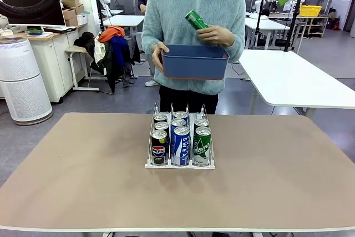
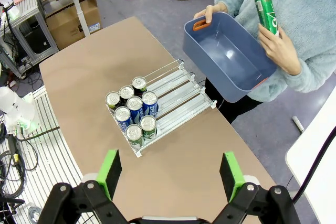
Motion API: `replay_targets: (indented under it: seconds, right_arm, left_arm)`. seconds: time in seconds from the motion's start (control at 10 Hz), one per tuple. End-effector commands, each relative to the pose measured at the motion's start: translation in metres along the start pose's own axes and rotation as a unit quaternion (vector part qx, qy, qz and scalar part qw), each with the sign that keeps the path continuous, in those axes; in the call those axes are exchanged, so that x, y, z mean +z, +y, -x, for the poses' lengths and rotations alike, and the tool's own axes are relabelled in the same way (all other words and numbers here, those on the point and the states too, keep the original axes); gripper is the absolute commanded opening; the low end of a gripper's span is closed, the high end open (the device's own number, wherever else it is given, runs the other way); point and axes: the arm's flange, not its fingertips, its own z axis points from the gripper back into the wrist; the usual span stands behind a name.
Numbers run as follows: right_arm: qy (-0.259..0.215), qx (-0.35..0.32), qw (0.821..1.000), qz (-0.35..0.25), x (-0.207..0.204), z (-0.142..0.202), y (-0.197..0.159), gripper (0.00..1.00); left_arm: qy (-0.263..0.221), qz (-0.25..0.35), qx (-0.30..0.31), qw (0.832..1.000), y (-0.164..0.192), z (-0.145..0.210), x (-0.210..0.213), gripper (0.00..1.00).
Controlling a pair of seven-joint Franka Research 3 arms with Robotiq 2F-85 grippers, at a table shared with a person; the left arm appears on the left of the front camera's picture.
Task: Fill the beverage cans into the dispenser.
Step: Pick up the Sprite handed by the human.
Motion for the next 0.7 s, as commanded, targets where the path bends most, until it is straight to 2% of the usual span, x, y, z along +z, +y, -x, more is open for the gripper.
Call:
replay_targets:
  seconds: [0.0, 0.6]
  right_arm:
    - [0.000, -0.001, 1.000, -0.001, -0.0002, 0.0012, 0.0008, 1.00]
    - [0.000, -0.001, 1.000, -0.001, -0.0002, 0.0012, 0.0008, 1.00]
  left_arm:
    - [-0.001, -0.001, 0.001, 1.000, 0.0005, 0.0005, 0.0016, 0.97]
    - [-0.001, -0.001, 0.001, 1.000, 0.0005, 0.0005, 0.0016, 0.97]
